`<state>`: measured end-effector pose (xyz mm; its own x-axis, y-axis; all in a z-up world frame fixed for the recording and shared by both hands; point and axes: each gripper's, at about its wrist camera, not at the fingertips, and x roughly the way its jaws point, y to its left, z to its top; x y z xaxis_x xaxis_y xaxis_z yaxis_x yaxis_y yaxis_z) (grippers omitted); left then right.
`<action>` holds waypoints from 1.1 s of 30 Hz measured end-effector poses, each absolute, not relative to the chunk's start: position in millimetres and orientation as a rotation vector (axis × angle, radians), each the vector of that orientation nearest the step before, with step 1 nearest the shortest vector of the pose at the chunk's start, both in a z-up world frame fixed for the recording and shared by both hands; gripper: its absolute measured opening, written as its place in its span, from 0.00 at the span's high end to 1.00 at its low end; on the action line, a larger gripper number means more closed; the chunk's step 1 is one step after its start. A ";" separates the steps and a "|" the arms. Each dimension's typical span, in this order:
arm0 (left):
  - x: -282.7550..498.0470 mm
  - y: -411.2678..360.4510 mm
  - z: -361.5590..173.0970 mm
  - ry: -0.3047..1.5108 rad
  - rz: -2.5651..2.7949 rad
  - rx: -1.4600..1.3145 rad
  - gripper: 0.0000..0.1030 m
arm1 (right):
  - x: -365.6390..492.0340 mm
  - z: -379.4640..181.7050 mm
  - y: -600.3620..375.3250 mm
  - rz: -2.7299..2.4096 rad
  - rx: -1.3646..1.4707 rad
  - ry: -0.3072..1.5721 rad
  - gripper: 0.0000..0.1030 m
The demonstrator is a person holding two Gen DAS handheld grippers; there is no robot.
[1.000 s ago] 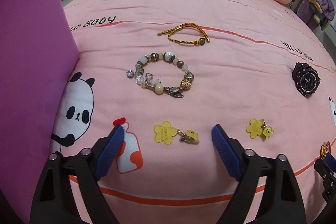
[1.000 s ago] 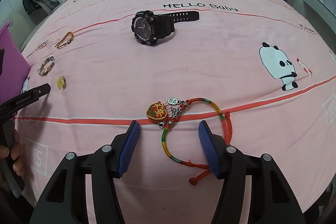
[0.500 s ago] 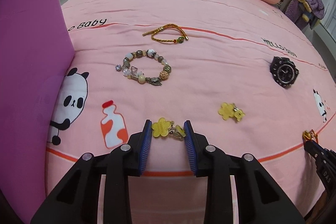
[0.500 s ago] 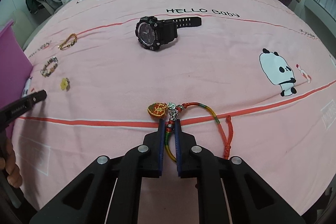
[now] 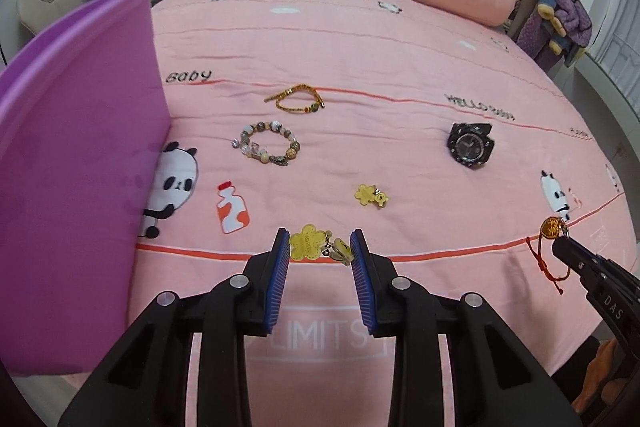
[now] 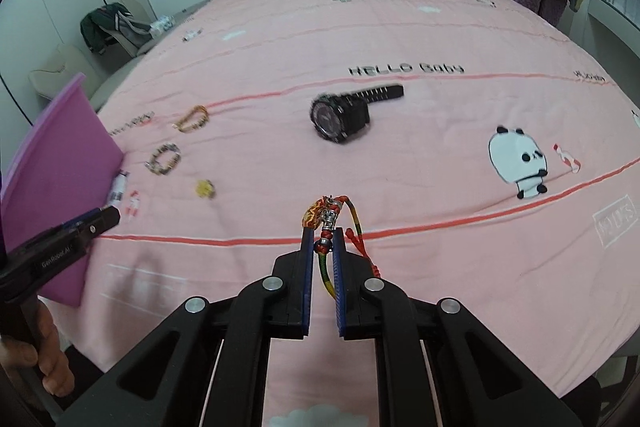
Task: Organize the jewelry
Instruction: 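Grasp the red-string charm bracelet with the right tool while the left tool grasps the yellow flower charm, then carry both items over the purple tub and open both tools to drop them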
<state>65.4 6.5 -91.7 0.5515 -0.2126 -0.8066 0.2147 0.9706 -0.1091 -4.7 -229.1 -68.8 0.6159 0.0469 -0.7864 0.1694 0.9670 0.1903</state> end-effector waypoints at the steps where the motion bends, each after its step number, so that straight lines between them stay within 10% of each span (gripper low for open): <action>1: 61.9 9.2 -85.4 0.948 -0.253 -0.002 0.70 | -7.0 -61.1 -225.6 -0.060 0.253 0.892 0.91; 20: 20.6 120.1 48.0 0.721 -0.136 -0.041 0.70 | 22.7 58.7 -62.5 0.344 0.156 0.712 0.91; 33: 44.2 242.1 34.3 0.745 0.078 -0.101 0.70 | 73.0 76.8 76.3 0.586 0.108 0.764 0.91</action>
